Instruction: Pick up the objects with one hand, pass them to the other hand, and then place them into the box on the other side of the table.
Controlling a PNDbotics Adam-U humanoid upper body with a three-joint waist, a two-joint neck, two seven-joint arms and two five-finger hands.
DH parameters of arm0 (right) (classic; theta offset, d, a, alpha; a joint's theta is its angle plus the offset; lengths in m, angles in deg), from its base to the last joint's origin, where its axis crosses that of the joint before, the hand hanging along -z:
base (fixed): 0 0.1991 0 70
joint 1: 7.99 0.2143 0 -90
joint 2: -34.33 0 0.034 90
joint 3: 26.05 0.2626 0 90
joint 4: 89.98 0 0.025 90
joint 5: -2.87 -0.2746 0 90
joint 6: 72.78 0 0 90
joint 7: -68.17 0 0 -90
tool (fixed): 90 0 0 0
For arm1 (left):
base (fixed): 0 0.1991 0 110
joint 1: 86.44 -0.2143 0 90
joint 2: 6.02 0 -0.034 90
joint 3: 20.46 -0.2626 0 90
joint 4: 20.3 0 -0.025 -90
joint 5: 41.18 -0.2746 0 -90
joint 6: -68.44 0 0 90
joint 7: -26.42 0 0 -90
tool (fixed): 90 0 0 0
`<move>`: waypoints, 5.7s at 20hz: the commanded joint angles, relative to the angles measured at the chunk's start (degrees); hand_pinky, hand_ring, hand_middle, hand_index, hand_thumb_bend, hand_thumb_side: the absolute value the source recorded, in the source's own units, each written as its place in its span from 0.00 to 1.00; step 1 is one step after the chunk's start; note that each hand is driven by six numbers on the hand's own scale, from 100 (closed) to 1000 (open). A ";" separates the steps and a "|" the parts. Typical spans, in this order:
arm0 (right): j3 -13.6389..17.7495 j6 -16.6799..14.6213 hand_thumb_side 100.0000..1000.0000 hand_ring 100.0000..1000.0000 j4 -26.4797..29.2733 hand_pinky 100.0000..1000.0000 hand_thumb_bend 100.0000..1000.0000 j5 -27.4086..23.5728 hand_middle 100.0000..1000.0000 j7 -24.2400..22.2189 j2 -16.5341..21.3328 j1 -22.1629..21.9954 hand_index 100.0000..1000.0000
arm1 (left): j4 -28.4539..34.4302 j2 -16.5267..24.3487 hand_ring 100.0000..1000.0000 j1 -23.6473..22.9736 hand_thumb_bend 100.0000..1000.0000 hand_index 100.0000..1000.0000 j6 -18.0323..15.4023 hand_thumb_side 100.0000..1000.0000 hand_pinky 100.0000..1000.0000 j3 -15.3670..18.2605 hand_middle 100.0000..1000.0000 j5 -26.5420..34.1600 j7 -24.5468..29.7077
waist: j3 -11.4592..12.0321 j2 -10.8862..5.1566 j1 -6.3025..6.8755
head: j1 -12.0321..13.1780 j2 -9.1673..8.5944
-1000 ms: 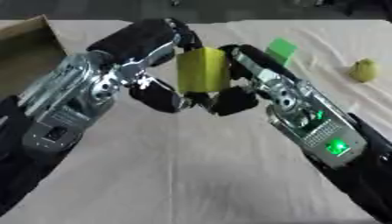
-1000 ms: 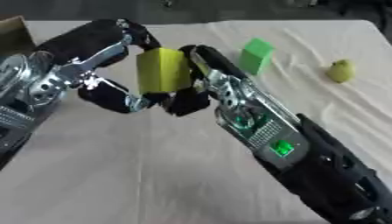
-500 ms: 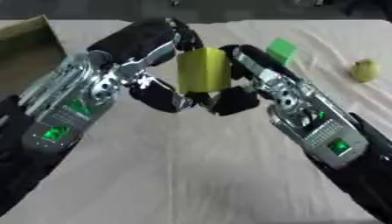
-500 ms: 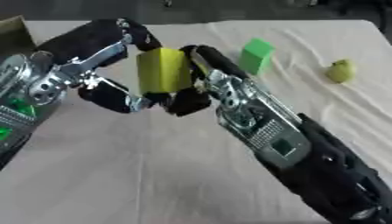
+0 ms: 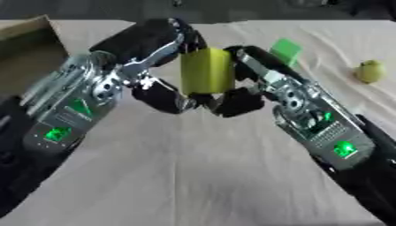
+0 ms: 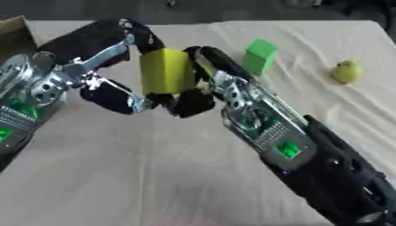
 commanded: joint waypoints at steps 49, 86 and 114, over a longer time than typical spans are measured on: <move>2.61 0.13 0.00 0.69 2.21 0.78 0.43 20.47 0.68 -22.15 1.78 -0.43 0.84 | 5.12 6.47 0.58 -2.64 0.00 0.43 2.11 0.03 0.40 6.15 0.36 7.24 -1.97 | -0.01 -0.99 0.07 | 0.24 -1.11; 13.40 0.13 0.22 0.71 3.75 0.82 0.29 15.51 0.69 -3.84 13.48 -7.75 0.82 | -13.23 24.24 0.58 -13.59 0.00 0.44 11.41 0.00 0.43 26.38 0.37 6.74 -15.25 | -0.05 -0.83 0.99 | 9.97 -4.49; 13.67 0.13 0.24 0.73 3.96 0.83 0.26 9.88 0.71 3.63 14.04 -8.56 0.82 | -29.43 20.92 0.79 -11.26 0.42 0.86 12.88 0.54 0.73 26.59 0.72 2.03 -12.79 | -0.30 -0.94 0.90 | 11.68 -4.29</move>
